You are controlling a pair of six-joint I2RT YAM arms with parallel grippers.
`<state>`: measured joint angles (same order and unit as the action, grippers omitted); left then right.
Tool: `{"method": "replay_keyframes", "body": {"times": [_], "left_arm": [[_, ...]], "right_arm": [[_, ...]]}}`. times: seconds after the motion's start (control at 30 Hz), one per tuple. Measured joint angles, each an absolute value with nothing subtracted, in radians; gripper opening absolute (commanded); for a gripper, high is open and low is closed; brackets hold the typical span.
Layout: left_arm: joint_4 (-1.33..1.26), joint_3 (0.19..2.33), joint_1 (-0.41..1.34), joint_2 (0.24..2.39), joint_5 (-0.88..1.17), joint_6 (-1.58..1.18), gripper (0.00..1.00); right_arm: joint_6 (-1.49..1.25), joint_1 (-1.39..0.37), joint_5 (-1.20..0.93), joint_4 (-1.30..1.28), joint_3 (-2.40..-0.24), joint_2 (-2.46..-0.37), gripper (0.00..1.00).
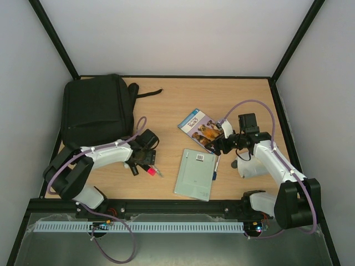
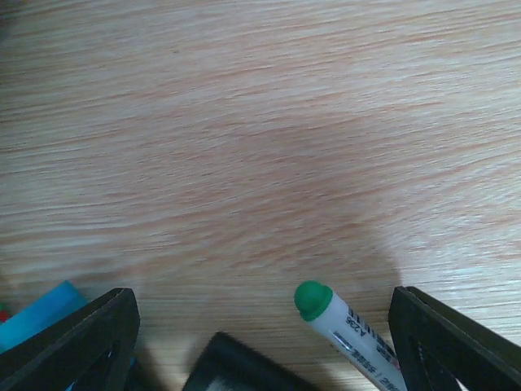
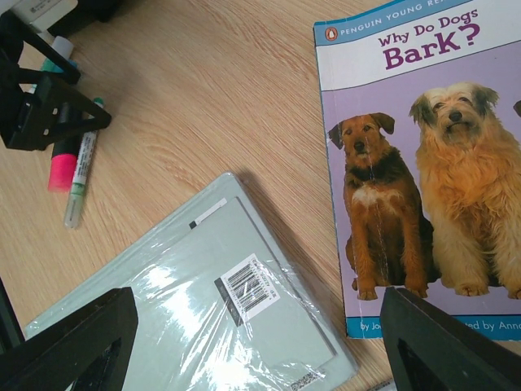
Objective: Pack the student bag
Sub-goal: Move the stationery to the center of the board, then move the student bag to the center of the board.
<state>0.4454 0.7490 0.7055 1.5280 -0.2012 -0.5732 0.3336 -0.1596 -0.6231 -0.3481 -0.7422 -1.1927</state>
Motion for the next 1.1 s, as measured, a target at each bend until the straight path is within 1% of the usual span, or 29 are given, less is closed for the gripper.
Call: {"method": "replay_keyframes", "body": {"times": [0.13, 0.2, 0.23, 0.37, 0.5, 0.7, 0.83, 0.93, 1.0, 1.1], "left_arm": [[0.497, 0.754, 0.695, 1.495, -0.225, -0.570, 0.85], [0.528, 0.772, 0.693, 1.461, -0.241, -0.570, 0.78], [0.540, 0.788, 0.687, 1.443, -0.247, -0.570, 0.77], [0.556, 0.880, 0.624, 1.371, -0.263, -0.557, 0.76], [0.554, 0.952, 0.504, 1.377, -0.287, -0.536, 0.77], [0.569, 1.069, 0.391, 1.539, -0.348, -0.503, 0.78], [0.557, 1.168, 0.369, 1.686, -0.374, -0.481, 0.78], [0.551, 1.206, 0.363, 1.757, -0.385, -0.470, 0.77], [0.548, 1.239, 0.359, 1.810, -0.398, -0.458, 0.72], [0.553, 1.298, 0.356, 1.882, -0.426, -0.448, 0.58]], "right_arm": [[0.334, -0.160, -0.623, -0.349, -0.742, -1.193, 0.82], [0.334, -0.160, -0.624, -0.350, -0.742, -1.193, 0.82], [0.334, -0.160, -0.623, -0.350, -0.742, -1.193, 0.82], [0.334, -0.160, -0.624, -0.355, -0.742, -1.193, 0.82], [0.334, -0.160, -0.623, -0.358, -0.742, -1.193, 0.82], [0.337, -0.160, -0.625, -0.363, -0.742, -1.193, 0.82], [0.341, -0.160, -0.626, -0.364, -0.742, -1.195, 0.82], [0.342, -0.160, -0.627, -0.366, -0.742, -1.198, 0.82], [0.345, -0.160, -0.627, -0.366, -0.742, -1.200, 0.82], [0.349, -0.160, -0.627, -0.367, -0.742, -1.205, 0.82]]}}
